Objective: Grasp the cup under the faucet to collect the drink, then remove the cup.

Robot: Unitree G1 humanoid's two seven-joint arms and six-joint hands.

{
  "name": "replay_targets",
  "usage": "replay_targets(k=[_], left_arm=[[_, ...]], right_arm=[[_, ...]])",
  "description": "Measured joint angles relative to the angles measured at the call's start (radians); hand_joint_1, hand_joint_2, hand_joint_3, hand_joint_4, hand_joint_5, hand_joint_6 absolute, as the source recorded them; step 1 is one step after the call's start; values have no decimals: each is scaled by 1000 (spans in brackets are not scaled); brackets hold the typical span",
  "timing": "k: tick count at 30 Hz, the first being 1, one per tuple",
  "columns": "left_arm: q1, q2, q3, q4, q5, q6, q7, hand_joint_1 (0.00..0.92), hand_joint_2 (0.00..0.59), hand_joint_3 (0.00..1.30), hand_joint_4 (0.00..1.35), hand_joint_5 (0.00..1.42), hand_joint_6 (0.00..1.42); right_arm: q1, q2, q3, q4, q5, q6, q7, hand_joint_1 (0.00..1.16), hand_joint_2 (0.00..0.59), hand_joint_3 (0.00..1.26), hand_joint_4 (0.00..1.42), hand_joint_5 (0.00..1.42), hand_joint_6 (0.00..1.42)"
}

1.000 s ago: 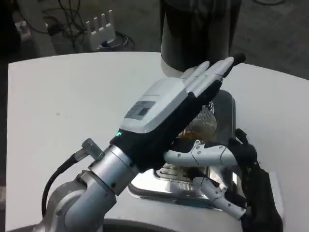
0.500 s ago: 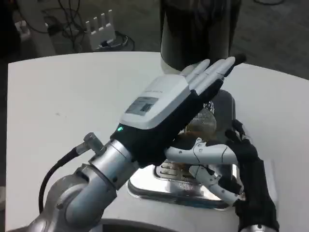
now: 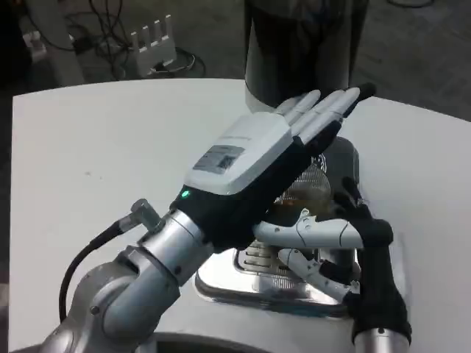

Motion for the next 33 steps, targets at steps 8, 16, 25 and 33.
replay_targets(k=[8, 16, 25, 33], left_arm=[[-6, 0, 3, 7, 0, 0, -1, 0, 7, 34, 0, 2, 0], [-27, 0, 2, 17, -1, 6, -17, 0, 5, 40, 0, 2, 0], [-31, -3, 2, 22, -6, 8, -21, 0, 5, 44, 0, 2, 0], [-40, -2, 2, 28, -7, 9, -27, 0, 5, 51, 0, 2, 0]], right_arm=[[-66, 8, -8, 54, 1, -4, -13, 930, 133, 131, 171, 177, 207], [-89, 14, -7, 81, 1, -5, -27, 925, 138, 133, 171, 180, 209], [-128, 23, -20, 125, 12, -25, -58, 911, 139, 143, 181, 185, 198], [-146, 29, -11, 142, 13, -26, -77, 918, 149, 159, 190, 201, 197]])
